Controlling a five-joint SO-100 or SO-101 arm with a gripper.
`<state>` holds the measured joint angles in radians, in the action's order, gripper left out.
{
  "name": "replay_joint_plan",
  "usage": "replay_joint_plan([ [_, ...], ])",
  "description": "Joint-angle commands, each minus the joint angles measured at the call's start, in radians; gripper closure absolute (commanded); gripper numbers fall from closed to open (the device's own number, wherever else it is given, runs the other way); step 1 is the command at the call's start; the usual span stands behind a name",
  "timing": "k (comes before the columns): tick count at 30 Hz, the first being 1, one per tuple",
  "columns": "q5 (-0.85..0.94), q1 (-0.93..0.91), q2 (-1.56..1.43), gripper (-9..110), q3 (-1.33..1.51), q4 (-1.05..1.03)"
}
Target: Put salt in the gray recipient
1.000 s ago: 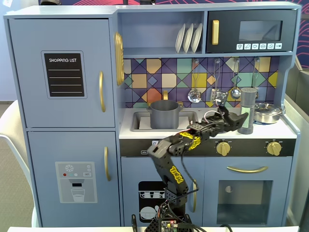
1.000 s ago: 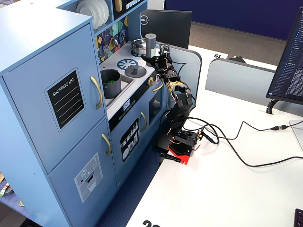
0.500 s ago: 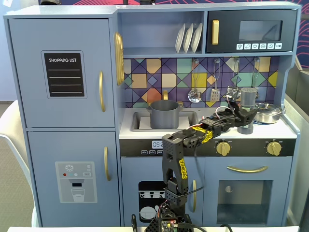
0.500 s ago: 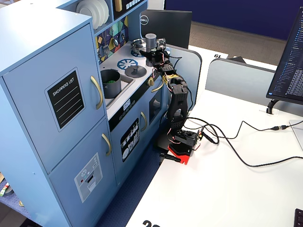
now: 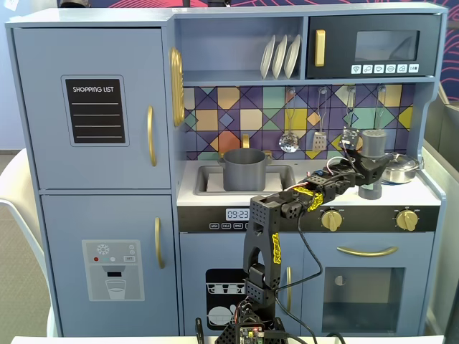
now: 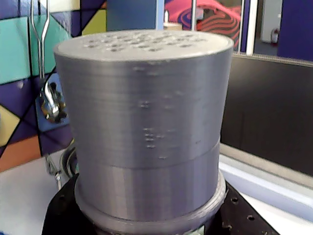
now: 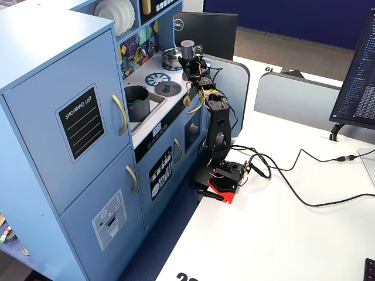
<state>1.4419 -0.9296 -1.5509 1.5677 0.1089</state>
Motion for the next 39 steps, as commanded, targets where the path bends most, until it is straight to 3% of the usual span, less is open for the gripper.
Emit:
replay_joint_plan([
  [1, -0.064, 0.012, -0.130, 101, -0.011, 0.018],
  [6, -0.175, 0.046, -0.272, 101, -0.011, -0.066],
  [11, -0.414, 0.186, -0.466, 101, -0.018, -0.209],
  [18, -1.095, 0.430, -0.548, 101, -0.172, -0.515],
  [26, -1.905, 0.647, -0.525, 101, -0.219, -0.640],
  [31, -2.186, 0.801, -0.479, 101, -0.230, -0.640],
  [39, -2.451, 0.951, -0.408, 98, -0.270, -0.607],
])
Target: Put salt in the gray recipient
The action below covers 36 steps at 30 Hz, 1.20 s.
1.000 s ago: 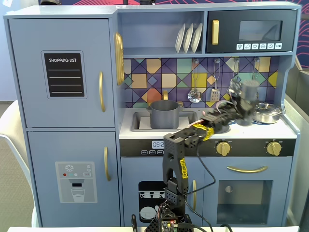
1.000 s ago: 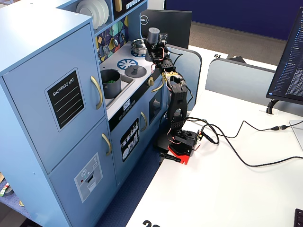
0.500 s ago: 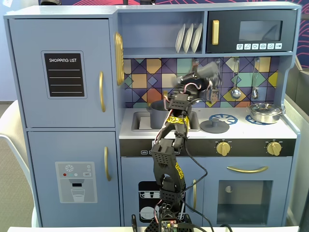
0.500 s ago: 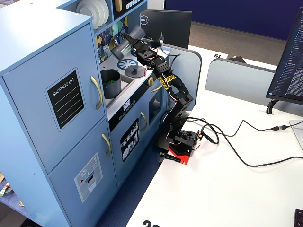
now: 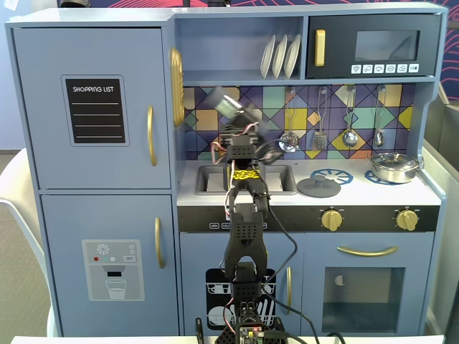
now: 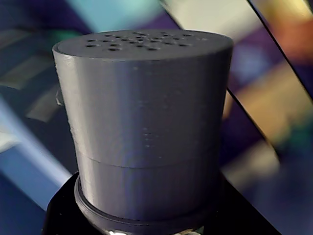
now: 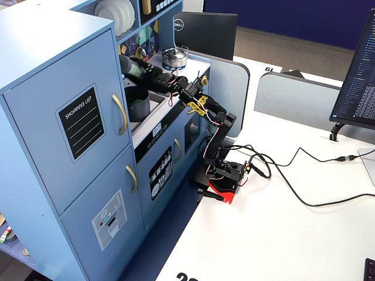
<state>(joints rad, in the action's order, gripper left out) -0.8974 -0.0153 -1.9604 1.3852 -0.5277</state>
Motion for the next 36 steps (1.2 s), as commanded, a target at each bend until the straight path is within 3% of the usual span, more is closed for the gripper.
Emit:
replay_joint_plan([
  [1, -0.127, 0.043, 0.006, 98, -0.091, 0.041],
  [6, -0.179, 0.046, 0.043, 102, -0.126, 0.135],
  [13, -0.265, 0.026, 0.091, 102, -0.195, -0.150],
  [16, -0.268, 0.038, 0.103, 102, -0.196, -0.181],
  [25, -0.167, 0.067, 0.103, 102, -0.176, 0.224],
  [33, -0.206, 0.032, 0.101, 102, -0.187, -0.156],
  [36, -0.210, 0.049, 0.100, 102, -0.167, -0.147],
])
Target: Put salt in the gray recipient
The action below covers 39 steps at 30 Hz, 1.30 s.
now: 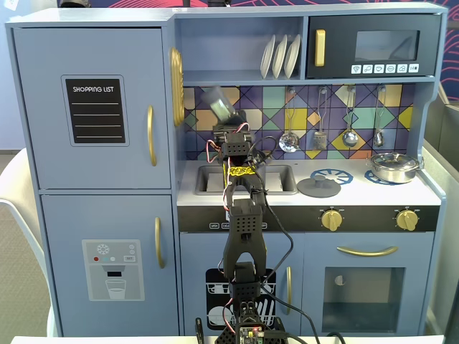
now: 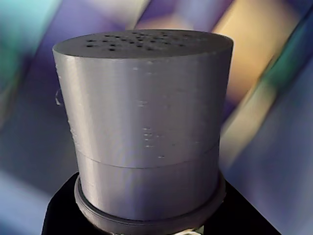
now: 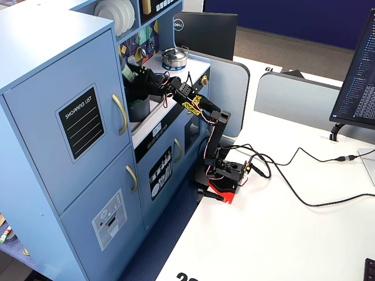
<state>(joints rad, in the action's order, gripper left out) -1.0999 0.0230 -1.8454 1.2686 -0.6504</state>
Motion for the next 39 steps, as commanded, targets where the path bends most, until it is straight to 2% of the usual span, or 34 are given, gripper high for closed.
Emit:
replay_joint_plan([
  [1, -0.006, 0.018, -0.015, 102, -0.046, 0.015],
  [5, 0.032, 0.044, -0.008, 102, -0.052, 0.270],
  [7, 0.041, 0.051, 0.015, 102, -0.100, 0.321],
  [10, 0.038, 0.034, 0.029, 102, -0.121, 0.265],
  [15, -0.023, 0.002, 0.026, 102, -0.094, -0.080],
  [17, -0.009, 0.008, 0.012, 102, -0.055, -0.043],
  [19, 0.071, 0.023, 0.003, 102, -0.048, 0.084],
  [22, 0.357, 0.038, 0.017, 102, -0.117, 0.258],
  [24, 0.670, 0.018, 0.018, 102, -0.152, 0.287],
  [28, 1.391, -0.109, -0.051, 101, -0.083, 0.313],
  [32, 2.151, -0.319, -0.089, 101, -0.017, 0.396],
  [35, 2.451, -0.466, -0.078, 101, -0.017, 0.462],
  [39, 2.611, -0.618, -0.043, 101, -0.002, 0.506],
])
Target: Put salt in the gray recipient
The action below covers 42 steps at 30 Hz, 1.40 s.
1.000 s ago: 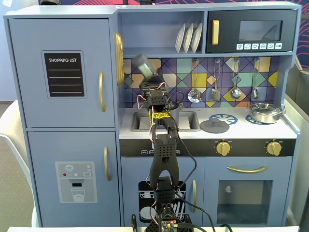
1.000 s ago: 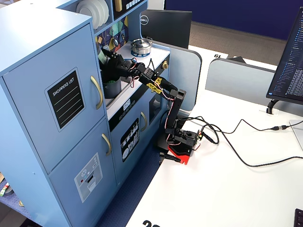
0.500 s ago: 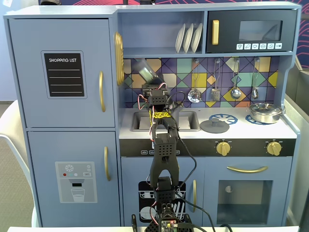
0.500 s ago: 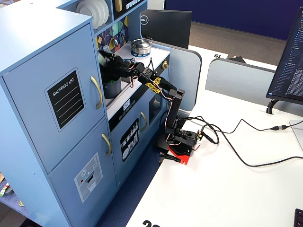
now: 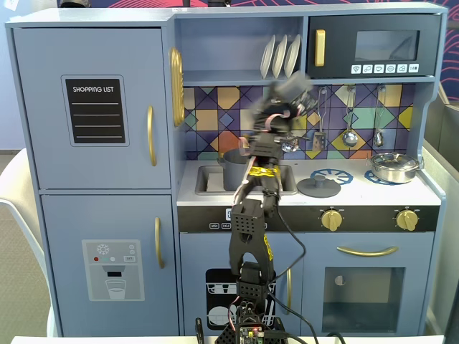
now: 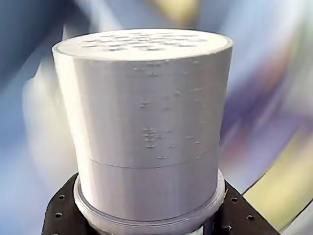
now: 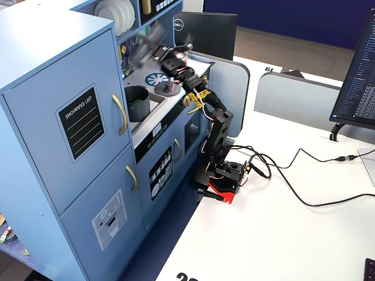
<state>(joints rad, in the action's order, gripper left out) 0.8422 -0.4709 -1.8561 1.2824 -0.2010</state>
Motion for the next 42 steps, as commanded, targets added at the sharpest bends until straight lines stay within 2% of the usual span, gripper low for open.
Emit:
replay_joint_plan([
  [1, 0.683, -0.153, -0.023, 101, -0.008, 0.069],
  [4, 0.687, -0.219, -0.005, 101, 0.040, 0.110],
  [9, 0.692, -0.299, -0.023, 101, 0.296, 0.387],
  [13, 0.707, -0.353, -0.009, 101, 0.436, 0.502],
  [24, 0.681, -0.436, 0.091, 101, 0.460, 0.445],
  [42, 0.660, -0.419, 0.218, 101, 0.393, 0.377],
])
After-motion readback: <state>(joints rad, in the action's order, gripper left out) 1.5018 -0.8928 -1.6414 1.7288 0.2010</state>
